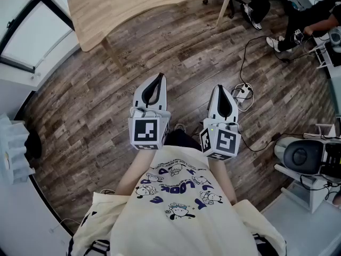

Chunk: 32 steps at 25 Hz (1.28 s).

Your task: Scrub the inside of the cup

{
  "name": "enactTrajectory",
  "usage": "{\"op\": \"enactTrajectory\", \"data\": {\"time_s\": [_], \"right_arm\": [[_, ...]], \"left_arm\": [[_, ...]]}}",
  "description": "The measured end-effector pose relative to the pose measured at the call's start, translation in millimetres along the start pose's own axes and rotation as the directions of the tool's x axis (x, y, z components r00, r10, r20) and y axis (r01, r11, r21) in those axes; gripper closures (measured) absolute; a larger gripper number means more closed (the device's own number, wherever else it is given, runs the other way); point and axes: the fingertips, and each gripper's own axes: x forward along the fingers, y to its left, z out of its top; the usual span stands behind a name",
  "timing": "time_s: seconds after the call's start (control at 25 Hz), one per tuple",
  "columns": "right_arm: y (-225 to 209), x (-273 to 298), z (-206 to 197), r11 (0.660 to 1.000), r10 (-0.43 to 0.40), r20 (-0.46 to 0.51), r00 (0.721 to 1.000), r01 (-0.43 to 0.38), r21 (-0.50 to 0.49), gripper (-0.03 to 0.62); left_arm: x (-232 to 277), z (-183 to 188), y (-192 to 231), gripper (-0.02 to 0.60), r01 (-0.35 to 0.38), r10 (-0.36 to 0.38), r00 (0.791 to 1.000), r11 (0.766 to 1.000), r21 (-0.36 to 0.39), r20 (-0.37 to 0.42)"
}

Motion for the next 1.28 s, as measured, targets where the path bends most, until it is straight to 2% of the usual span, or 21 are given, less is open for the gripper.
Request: {"op": "enactTrajectory", "data": {"time_s": [0.64, 1.28], "right_arm": [[-13, 26, -6, 1.0, 0.017, -0.018, 1.0, -0.016, 0.026, 0.597], [-36, 50, -10, 0.994, 0.086, -0.019, 0.996, -0.084, 0.075, 0.597]], "left_arm": [[28, -3, -5, 0.555, -0.006, 0.006, 1.0, 1.0, 0.001, -0.015], [42, -8, -12, 0.554, -0.084, 0.084, 0.996, 0.996, 0.0, -0.025]]}}
